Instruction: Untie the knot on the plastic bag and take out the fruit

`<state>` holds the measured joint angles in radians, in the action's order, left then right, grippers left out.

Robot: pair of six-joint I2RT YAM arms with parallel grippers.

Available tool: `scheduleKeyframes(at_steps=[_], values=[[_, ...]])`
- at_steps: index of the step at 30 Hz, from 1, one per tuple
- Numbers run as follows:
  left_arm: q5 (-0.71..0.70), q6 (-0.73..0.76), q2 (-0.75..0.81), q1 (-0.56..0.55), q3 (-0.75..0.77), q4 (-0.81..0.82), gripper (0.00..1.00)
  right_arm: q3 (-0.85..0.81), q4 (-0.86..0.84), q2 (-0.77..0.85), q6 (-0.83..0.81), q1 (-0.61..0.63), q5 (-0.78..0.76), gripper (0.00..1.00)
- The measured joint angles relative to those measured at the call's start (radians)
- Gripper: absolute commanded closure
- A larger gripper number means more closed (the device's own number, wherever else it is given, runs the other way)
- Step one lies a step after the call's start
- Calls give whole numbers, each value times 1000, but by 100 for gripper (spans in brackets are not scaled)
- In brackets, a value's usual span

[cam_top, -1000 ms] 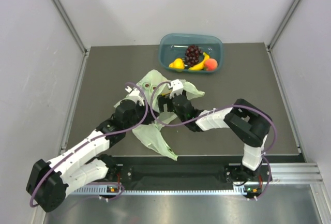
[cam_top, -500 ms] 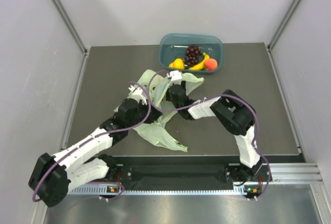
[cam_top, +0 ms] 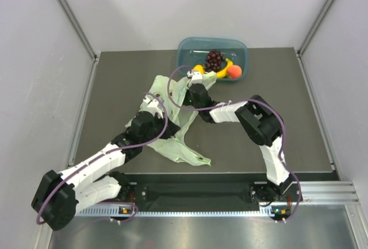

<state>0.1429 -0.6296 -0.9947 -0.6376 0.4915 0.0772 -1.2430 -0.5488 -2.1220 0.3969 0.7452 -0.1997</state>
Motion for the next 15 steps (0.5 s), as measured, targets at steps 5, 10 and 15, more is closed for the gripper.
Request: scheduleKeyframes(at_steps=[5,10,15], values=[[-2,-1,18,0,-11,0,100,75,-27,44,13,-39,101,85],[-6,-5,29,0,-12,0,100,203,13,164,5,-67,153,98],[-29,-19,35,0,-12,-2,100,333,77,343,-5,-90,230,100]])
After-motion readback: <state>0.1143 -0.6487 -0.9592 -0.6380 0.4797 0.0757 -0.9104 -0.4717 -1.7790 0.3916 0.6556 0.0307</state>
